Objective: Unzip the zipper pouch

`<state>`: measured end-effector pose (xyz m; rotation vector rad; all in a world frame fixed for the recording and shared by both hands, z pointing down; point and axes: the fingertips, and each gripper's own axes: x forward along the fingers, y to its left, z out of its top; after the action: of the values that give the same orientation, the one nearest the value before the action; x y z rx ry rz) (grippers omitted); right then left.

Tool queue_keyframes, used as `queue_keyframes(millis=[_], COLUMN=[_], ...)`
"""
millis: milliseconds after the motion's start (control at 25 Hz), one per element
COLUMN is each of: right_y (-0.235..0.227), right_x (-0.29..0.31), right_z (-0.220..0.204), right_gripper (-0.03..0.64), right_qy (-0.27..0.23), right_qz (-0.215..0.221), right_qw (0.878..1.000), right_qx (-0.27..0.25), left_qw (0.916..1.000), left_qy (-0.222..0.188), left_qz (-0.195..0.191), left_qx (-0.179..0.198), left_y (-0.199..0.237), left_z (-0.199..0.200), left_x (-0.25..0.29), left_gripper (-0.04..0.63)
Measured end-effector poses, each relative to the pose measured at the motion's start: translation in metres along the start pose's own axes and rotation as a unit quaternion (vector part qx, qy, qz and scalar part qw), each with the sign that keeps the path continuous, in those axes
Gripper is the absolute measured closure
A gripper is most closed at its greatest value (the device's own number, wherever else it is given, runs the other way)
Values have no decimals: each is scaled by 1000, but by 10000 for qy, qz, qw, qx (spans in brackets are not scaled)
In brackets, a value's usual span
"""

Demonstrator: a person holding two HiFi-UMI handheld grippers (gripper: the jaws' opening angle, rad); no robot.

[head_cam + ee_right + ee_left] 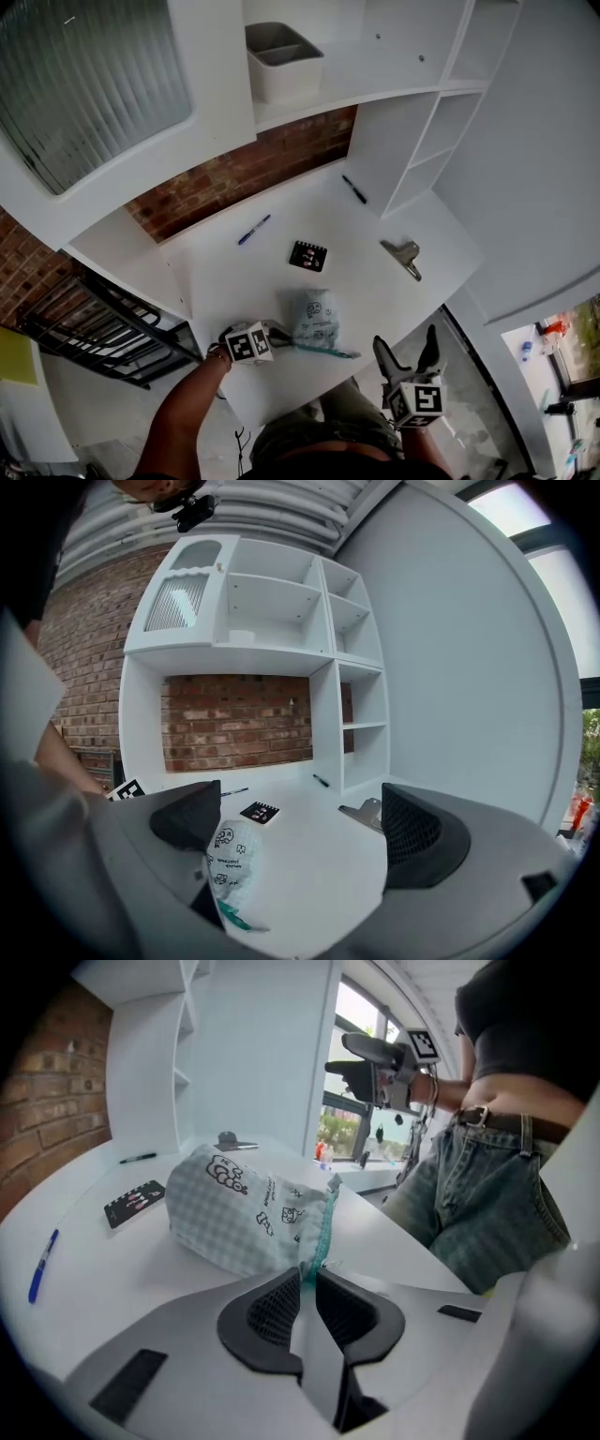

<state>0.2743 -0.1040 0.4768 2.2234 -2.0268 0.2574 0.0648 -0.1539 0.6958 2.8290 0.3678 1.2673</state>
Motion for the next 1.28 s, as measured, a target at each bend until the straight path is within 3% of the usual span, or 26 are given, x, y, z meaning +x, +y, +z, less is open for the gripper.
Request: queue_keyframes(millis=[120,240,360,520,600,800,1000,1120,1280], right_y=[2,8,20,41,54,82,104,128,158], right_x=[-1,-2,-3,-5,-6,-8,-13,-21,-29], right_z=[-1,-2,-2,1,7,14,15,25,36], right_gripper=[84,85,98,206,229,267,310,382,396], right_qy=[17,22,4,12,-44,-141,-93,-157,-237], right_qz=[79,221,495,1052,1331,1901,2264,2842,3485], right_qw=[10000,9998,9988,9938,9904,9814,9739,9585,9369], right_qx=[0,15,44,352,379,221,148,168,173], left_qw=[9951,9780,9443,8808,8645,8406,8327,8234,8092], left_qy=[-510,-1188,-1985,-3197,-3597,-4146,-4317,-4482,-4723], left_qz=[42,128,183,-6,-3,283,429,397,371], left_qx=[-845,-1710,-2619,-3493,-3511,-3473,-3441,-3459,-3474], left_y=[-2,-3,-1,3,3,3,-9,-23,-44], left_z=[14,34,54,78,89,103,106,111,117], left_x=[-6,-23,-46,-79,-94,-123,-140,-150,-160], left_gripper=[545,546,546,548,548,549,551,551,551])
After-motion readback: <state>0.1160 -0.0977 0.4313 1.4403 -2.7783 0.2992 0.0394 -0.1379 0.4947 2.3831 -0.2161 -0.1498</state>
